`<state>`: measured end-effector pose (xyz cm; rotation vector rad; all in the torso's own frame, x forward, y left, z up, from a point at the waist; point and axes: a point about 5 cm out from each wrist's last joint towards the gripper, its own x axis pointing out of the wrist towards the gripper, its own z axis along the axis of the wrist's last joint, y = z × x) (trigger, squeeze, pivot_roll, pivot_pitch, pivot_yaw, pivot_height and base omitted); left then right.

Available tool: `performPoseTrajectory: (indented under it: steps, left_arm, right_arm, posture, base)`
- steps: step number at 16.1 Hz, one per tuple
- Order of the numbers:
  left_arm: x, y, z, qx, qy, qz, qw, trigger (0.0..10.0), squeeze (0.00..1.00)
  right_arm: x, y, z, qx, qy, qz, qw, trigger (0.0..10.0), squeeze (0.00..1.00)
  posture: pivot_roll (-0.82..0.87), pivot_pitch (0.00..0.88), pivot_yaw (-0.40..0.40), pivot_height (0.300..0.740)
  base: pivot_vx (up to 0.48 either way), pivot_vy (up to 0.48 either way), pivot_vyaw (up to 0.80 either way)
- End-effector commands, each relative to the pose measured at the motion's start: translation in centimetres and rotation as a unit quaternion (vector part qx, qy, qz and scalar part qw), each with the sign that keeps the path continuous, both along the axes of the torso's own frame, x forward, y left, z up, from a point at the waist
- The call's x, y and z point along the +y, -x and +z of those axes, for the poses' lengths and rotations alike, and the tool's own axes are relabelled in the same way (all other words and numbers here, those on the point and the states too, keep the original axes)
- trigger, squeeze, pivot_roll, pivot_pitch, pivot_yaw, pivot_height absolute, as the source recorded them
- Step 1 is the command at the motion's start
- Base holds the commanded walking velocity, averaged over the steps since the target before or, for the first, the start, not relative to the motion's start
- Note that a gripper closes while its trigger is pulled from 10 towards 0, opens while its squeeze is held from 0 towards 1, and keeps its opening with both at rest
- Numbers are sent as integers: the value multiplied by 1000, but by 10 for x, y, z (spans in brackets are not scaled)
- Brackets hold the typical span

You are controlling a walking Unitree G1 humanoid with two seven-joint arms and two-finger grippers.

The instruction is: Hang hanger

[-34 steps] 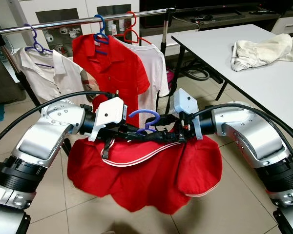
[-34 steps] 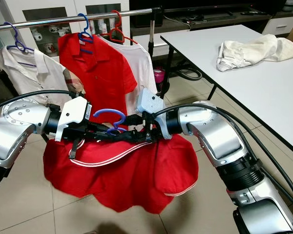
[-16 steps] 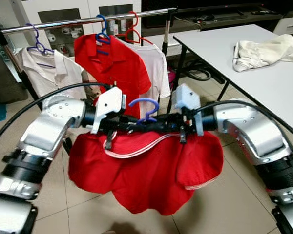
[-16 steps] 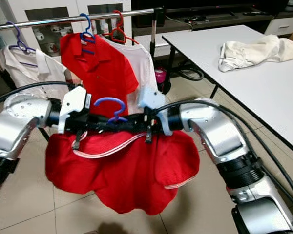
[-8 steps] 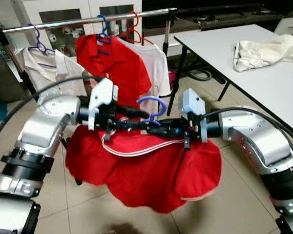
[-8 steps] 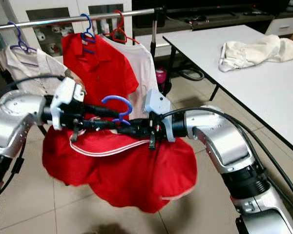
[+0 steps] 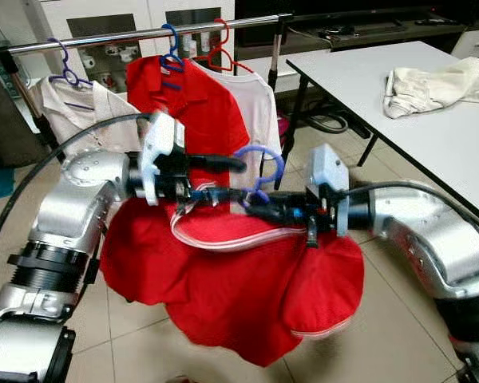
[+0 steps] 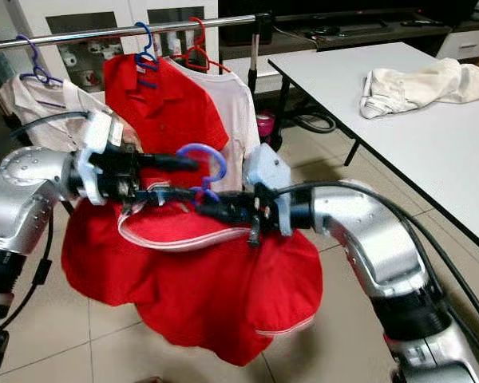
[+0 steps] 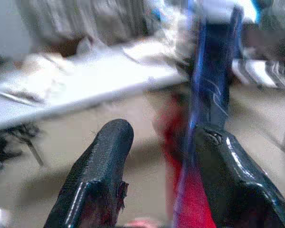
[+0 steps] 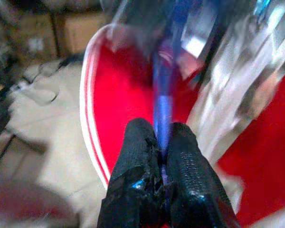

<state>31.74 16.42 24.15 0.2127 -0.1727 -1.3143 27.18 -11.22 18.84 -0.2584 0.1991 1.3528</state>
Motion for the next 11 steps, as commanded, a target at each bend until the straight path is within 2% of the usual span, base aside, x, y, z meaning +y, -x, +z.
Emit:
performPoseTrajectory:
  steps: [1, 3, 5, 7, 8, 9, 10, 11]
  left_arm:
    - [9, -2, 13, -14, 28, 28, 999, 10000, 0]
    - [13, -2, 8, -4, 36, 37, 999, 10000, 0]
    - [18, -5, 7, 10, 65, 61, 996, 10000, 0]
    - [28, -12, -2, 20, 61, 125, 990, 10000, 0]
    - [39, -16, -19, 13, 28, 226, 974, 10000, 0]
    - [42, -16, -24, 12, 23, 249, 968, 10000, 0]
    - [45, -11, -36, 23, 22, 290, 957, 10000, 0]
    - [45, -7, -43, 31, 20, 306, 951, 10000, 0]
  right_arm:
    - [4, 5, -6, 9, 12, 2, 1000, 0, 0]
    - [1, 7, -10, 17, 15, -13, 1000, 0, 0]
    - [-5, 13, -17, 27, 23, -22, 999, 0, 0]
    - [-11, 15, -22, 32, 23, -59, 997, 0, 0]
    - [-17, 20, -29, 44, 15, -104, 993, 0, 0]
    - [-19, 21, -31, 46, 14, -120, 992, 0, 0]
    - [-22, 22, -37, 48, -4, -180, 983, 0, 0]
    - [-25, 21, -40, 46, -16, -217, 975, 0, 0]
  posture:
    - [-144, 0, 26, 740]
    - [-148, 0, 30, 740]
    - [-168, 0, 52, 740]
    - [-177, 0, 59, 740]
    - [-179, 0, 57, 740]
    - [-179, 0, 57, 740]
    - [-170, 0, 42, 740]
    - [-167, 0, 37, 740]
  base:
    - [0, 0, 0]
    - [0, 0, 0]
    - [0, 0, 0]
    - [0, 0, 0]
    - [0, 0, 0]
    - [0, 0, 0]
    - [0, 0, 0]
    - [0, 0, 0]
